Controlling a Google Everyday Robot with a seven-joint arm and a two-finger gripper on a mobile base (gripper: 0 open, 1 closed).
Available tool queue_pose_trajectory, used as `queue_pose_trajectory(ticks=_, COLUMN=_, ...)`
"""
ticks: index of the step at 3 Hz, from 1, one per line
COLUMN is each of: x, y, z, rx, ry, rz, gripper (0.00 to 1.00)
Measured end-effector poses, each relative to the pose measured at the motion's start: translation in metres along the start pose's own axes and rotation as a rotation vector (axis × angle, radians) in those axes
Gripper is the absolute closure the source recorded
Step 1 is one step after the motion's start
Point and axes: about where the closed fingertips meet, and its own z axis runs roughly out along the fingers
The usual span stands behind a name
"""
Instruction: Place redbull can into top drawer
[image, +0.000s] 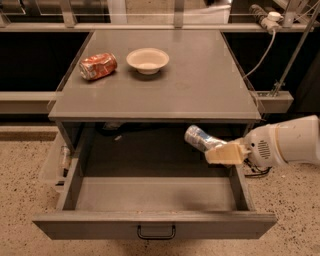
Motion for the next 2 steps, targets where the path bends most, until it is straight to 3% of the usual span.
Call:
queue_pose_trajectory(ticks=1, x=0.023, y=0.015, z=0.066, rx=-0.145, ry=-0.03, rz=0.08, gripper=1.0)
queue_pose_trajectory(ticks=2, x=0.036, y=0.024, z=0.121, rx=-0.212, ry=-0.037, rz=0.137, gripper=1.0)
